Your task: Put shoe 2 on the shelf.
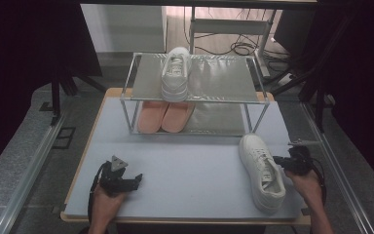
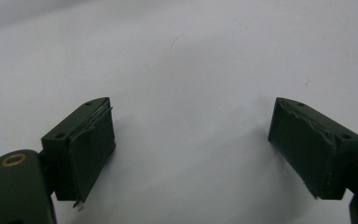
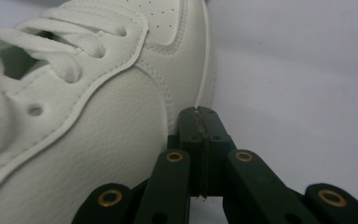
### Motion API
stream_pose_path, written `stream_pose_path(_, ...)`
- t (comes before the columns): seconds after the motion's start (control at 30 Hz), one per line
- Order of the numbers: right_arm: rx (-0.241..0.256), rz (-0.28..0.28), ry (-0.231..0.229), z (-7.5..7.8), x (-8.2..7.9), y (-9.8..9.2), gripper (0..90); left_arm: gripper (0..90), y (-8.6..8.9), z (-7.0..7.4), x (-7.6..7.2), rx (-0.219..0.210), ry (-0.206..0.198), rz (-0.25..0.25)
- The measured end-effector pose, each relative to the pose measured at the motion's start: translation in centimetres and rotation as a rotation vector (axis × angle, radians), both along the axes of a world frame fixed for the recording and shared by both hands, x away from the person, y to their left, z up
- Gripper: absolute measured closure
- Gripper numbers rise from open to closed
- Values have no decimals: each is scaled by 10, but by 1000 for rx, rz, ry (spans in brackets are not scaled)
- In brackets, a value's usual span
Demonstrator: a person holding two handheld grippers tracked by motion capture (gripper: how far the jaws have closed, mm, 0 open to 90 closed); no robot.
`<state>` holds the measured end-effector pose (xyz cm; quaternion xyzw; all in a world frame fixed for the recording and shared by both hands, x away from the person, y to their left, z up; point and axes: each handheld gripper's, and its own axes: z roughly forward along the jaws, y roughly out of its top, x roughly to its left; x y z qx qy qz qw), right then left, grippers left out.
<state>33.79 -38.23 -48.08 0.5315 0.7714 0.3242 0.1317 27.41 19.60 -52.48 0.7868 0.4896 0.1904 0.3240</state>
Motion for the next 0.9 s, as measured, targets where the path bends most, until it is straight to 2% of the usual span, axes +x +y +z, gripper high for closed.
stream_pose_path(0.17, 6, 23, 5, 2, 4, 20, 895, 142, 0, 0, 0, 0, 0, 0)
stream_pose_path(0.33, 11, 88, 19, 2, 8, 35, 872, 142, 0, 0, 0, 1, -1, 0)
stream_pose_path(0.47, 24, 112, 40, 2, 6, 29, 855, 142, 0, 0, 0, 1, -1, 0)
stream_pose_path(0.67, 8, 130, 72, 3, -13, 21, 871, 142, 0, 0, 0, 1, -1, 0)
stream_pose_path(0.77, 6, 119, 75, 6, -22, 21, 885, 142, 0, 0, 0, 2, 0, 0)
stream_pose_path(0.9, 2, 117, 86, 7, -25, 28, 891, 142, 0, 0, 0, 7, 2, -4)
